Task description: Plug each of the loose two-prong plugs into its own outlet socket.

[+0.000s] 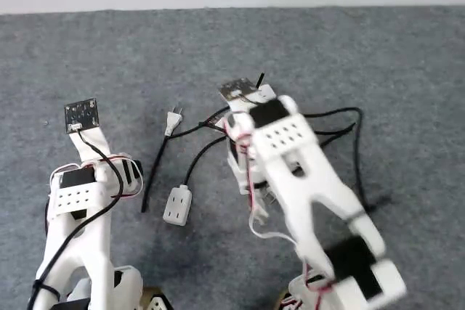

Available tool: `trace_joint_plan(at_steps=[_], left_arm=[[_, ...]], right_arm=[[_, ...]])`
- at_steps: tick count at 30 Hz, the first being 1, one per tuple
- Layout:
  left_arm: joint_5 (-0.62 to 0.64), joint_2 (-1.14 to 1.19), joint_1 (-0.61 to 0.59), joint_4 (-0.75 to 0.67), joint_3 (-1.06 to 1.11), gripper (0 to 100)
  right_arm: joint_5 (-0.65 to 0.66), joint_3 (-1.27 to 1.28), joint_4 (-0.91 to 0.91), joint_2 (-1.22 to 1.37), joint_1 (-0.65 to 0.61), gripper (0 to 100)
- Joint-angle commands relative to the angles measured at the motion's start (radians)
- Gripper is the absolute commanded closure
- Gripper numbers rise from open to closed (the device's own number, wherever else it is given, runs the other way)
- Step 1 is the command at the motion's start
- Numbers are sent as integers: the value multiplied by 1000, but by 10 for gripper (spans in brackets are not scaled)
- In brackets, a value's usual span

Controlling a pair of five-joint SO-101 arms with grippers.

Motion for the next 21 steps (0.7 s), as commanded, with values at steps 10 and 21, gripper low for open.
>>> trace_joint_plan(at_steps=[10,21], left_arm=[[-37,3,15,-28,-8,778],[-38,3,20,-23,-7,778]], right_arm=[[376,414,-42,-650,604,991],[595,624,-472,-475,984,990]])
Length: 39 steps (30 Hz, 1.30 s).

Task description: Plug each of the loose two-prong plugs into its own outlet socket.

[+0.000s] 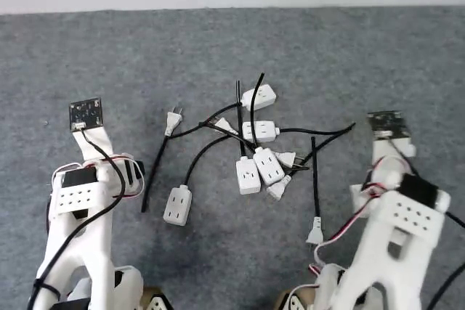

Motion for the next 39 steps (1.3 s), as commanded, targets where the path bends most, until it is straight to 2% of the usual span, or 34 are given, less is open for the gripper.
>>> trace_joint_plan(at_steps=[1,7,12,15,19,22,30,39], left_arm=[[-11,0,8,-17,-7,778],[-11,-2,8,-17,-7,778],[-11,-2,8,-15,-7,778],[-11,-2,8,-15,-7,778],[-11,-2,8,-15,-7,778],[-11,-3,8,-15,-7,778],[-11,-9,8,2,-7,777],[-11,-8,8,2,-7,776]], right_arm=[[29,-28,-94,116,61,990],[29,-54,-47,249,42,990],[26,-25,59,196,-62,990],[-31,17,77,136,-145,979],[-167,98,22,84,-252,884],[-216,146,-39,73,-295,880],[-219,269,-176,73,-364,901],[-196,285,-182,67,-364,901]])
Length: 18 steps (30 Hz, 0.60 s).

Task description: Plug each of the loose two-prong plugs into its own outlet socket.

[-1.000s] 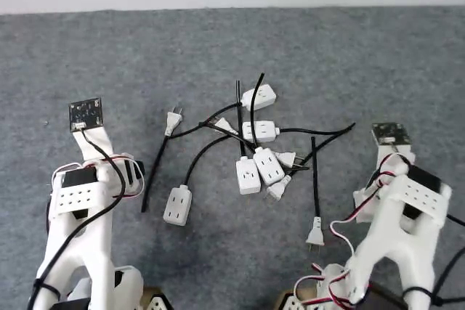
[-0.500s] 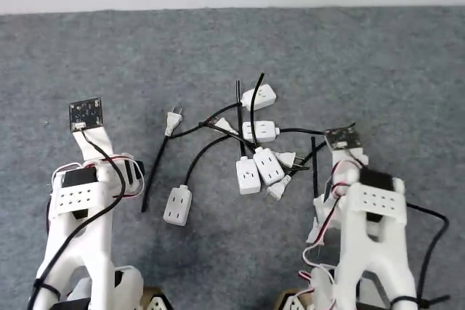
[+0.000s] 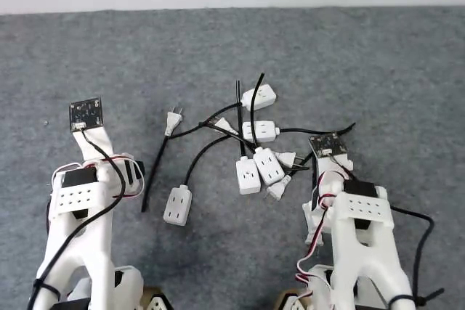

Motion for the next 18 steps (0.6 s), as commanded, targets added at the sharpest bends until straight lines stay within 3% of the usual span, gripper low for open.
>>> trace_joint_plan(at_steps=[1,18], left_arm=[[-11,-8,8,2,-7,776],[-21,-3,11,-2,-7,776]], right_arm=[[3,0,-8,-38,-12,901],[-117,-63,-2,-39,-68,903]])
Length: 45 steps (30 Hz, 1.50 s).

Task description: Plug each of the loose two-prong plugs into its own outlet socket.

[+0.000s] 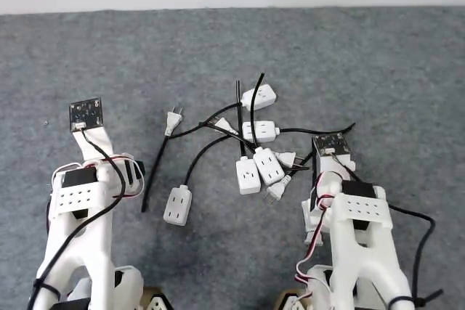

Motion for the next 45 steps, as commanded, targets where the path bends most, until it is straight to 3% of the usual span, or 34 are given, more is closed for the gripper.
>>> trace_joint_plan(at_steps=[1,10,19,33,45], left_arm=[[-35,-3,11,-2,-7,776],[-52,-5,11,0,-7,776],[-55,-5,11,-2,-7,776],[-55,-5,11,3,-7,776],[-57,-3,9,5,-7,776]], right_arm=[[-14,-66,4,-24,-44,903],[-15,-107,16,-24,-47,901],[-133,-213,113,-13,-48,905],[-133,-32,-59,-12,-133,901],[-124,-3,-77,-10,-7,901]])
